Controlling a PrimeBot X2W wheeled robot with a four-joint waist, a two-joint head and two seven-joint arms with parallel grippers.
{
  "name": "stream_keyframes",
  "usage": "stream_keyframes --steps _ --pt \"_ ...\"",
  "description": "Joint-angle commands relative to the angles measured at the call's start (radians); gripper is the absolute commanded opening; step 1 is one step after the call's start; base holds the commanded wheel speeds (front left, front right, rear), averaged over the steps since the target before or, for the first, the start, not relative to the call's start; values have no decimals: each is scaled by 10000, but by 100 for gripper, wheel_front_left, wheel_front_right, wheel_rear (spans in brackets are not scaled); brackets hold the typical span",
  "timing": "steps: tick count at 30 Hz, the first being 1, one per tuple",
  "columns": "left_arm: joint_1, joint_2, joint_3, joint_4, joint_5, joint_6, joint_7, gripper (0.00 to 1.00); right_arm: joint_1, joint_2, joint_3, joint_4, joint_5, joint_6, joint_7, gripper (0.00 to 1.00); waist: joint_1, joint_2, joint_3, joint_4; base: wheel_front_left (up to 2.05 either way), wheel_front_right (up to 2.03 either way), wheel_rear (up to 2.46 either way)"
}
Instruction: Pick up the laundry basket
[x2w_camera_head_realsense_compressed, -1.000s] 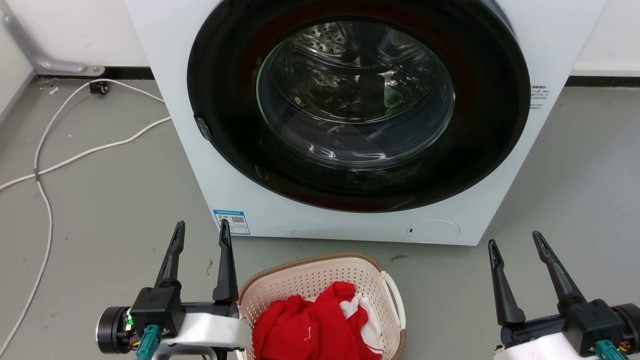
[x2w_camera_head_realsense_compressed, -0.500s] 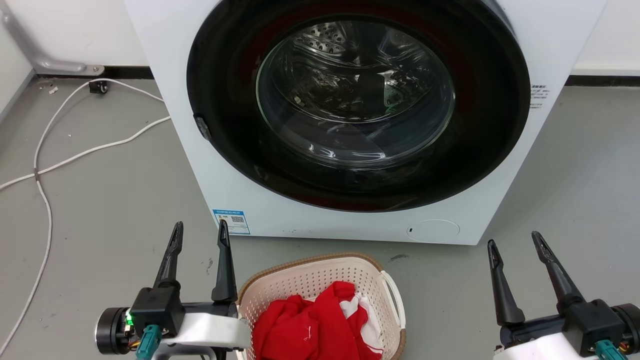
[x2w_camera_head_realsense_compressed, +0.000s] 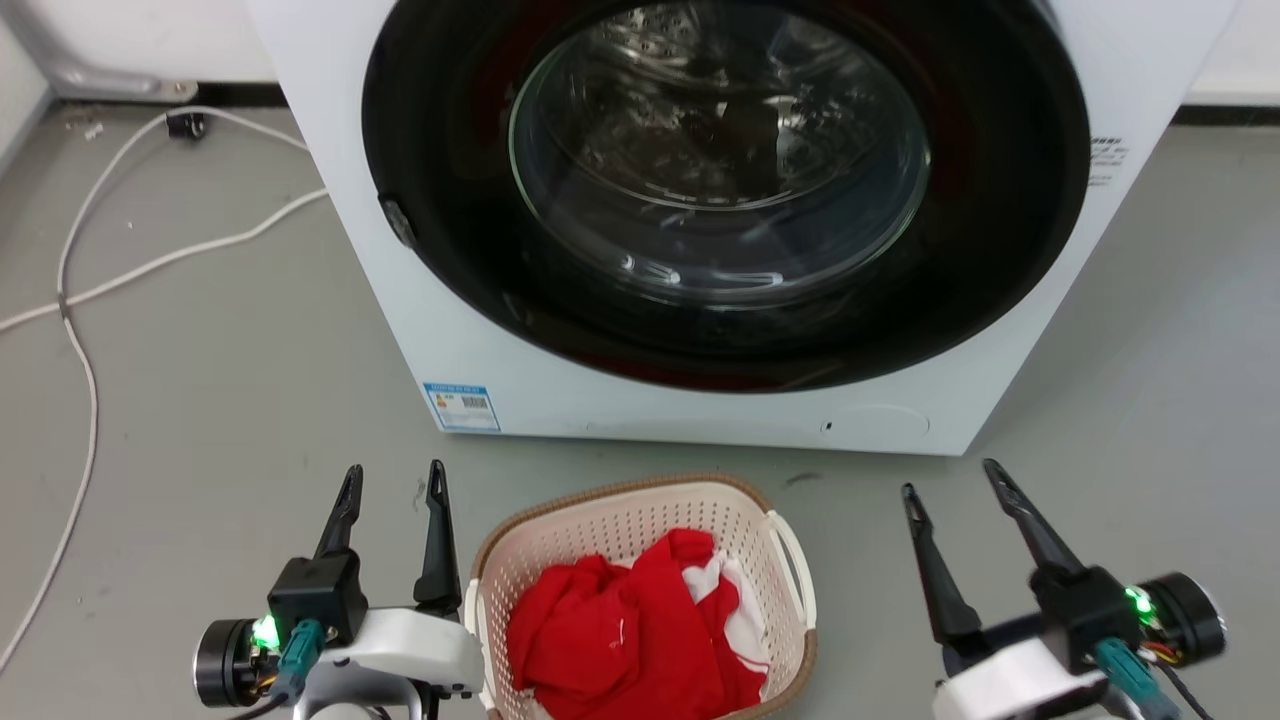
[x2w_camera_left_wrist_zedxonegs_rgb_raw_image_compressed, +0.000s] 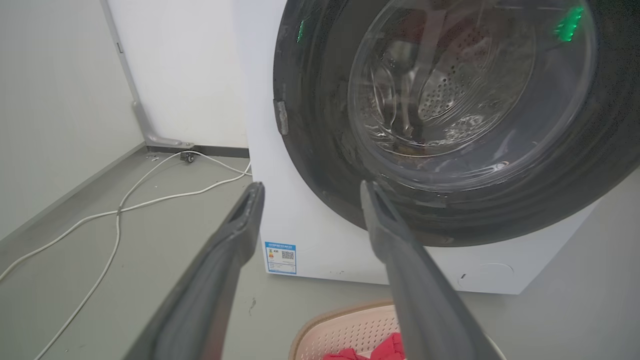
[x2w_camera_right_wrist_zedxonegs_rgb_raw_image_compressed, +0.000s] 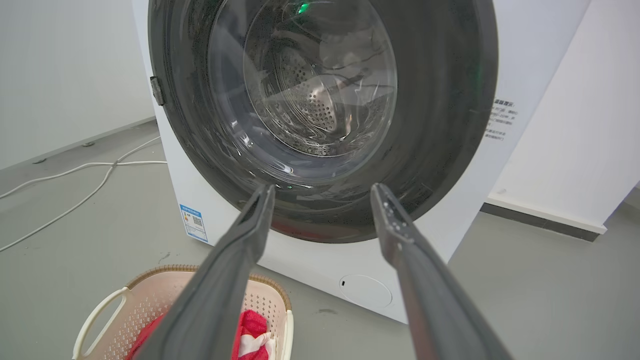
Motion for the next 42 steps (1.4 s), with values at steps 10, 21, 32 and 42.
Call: stream_keyframes --steps 10,21,32,42 --pt "-1312 22 525 2185 275 -469 -28 100 -1827 -7 689 2478 -876 -7 -23 100 -1 0 1559 71 0 0 0" --pt "-2819 11 568 4433 313 -900 -28 100 -3742 -171 1039 4809 -1504 -7 -23 100 -1 0 3228 200 0 0 0" --pt "-4178 42 575 6633 370 -961 -28 100 -5265 -263 1196 7174 -1739 -7 -23 100 -1 0 4549 198 0 0 0" --pt "-5031 63 706 7764 253 -987 -28 100 -6276 -231 870 8309 -2027 -7 -23 100 -1 0 5589 309 0 0 0"
